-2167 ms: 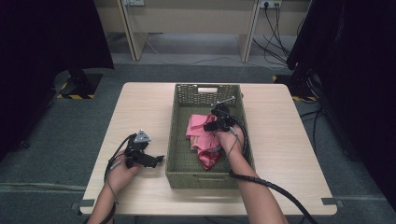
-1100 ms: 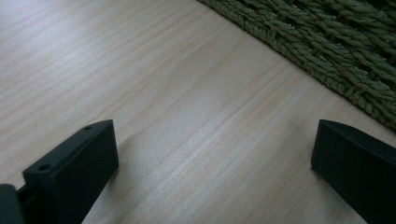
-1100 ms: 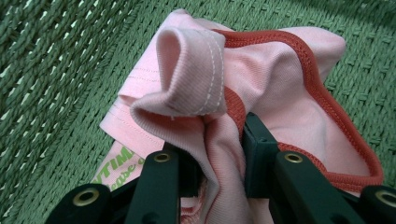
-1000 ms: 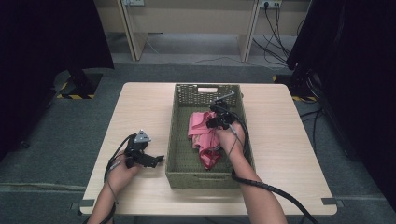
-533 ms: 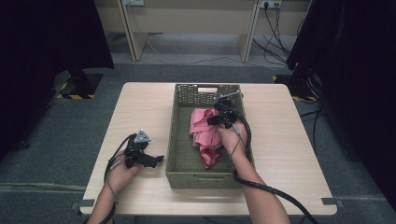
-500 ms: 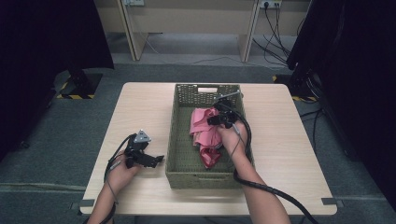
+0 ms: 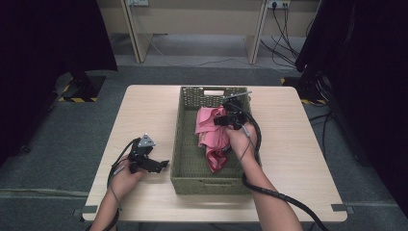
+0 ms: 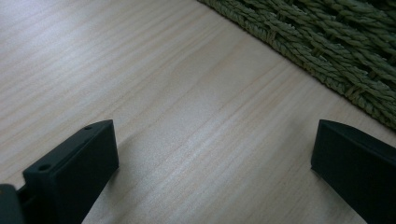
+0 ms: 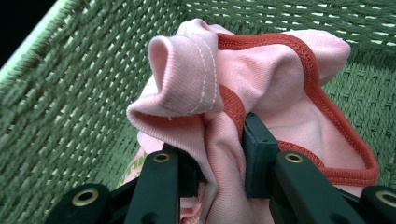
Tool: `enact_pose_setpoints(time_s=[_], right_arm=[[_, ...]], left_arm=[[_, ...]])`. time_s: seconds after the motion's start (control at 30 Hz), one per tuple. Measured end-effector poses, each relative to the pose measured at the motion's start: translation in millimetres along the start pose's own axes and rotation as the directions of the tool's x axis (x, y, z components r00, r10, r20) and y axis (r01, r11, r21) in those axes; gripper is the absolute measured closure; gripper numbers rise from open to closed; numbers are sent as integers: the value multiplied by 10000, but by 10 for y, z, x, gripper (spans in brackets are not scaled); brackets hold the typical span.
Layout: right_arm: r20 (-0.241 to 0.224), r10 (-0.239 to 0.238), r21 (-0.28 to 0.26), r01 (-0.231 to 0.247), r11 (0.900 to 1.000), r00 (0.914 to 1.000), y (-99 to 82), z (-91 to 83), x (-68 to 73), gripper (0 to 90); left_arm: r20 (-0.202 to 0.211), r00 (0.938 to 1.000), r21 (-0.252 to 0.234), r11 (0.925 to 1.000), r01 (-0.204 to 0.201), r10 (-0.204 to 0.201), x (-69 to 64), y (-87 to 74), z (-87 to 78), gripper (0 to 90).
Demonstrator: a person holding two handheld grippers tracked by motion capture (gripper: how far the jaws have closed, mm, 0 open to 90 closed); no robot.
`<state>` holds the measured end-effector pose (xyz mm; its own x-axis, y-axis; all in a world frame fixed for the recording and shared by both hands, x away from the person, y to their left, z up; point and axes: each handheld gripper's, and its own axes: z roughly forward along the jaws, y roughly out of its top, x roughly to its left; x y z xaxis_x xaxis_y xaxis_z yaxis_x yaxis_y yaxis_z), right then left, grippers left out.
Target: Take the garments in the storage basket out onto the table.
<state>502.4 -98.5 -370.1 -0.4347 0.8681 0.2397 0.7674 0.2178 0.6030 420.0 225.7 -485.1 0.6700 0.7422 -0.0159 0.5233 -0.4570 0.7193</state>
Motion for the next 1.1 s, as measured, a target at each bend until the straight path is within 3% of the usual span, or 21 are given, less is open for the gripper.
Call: enact_pose_setpoints(time_s=[0.23, 0.5, 0.7, 0.83, 1.1], right_arm=[[-119, -10, -198, 7, 9998, 9999, 21, -49, 15, 716], [135, -180, -622, 188, 9979, 9997, -1, -133, 7, 715], [40, -348, -1104, 350, 9933, 9994, -21, -227, 26, 714], [251, -494, -1414, 525, 9886, 9985, -25, -295, 34, 714], [133, -452, -1927, 470, 9801, 9989, -23, -389, -3, 714]], left_arm=[[2, 10000, -2, 10000, 1, -1, 0, 0, 0, 0], [4, 10000, -5, 10000, 1, -1, 0, 0, 0, 0], [-1, 10000, -2, 10000, 1, -1, 0, 0, 0, 0], [-2, 10000, -1, 10000, -2, 2, 0, 0, 0, 0], [-3, 10000, -1, 10000, -2, 2, 0, 0, 0, 0]])
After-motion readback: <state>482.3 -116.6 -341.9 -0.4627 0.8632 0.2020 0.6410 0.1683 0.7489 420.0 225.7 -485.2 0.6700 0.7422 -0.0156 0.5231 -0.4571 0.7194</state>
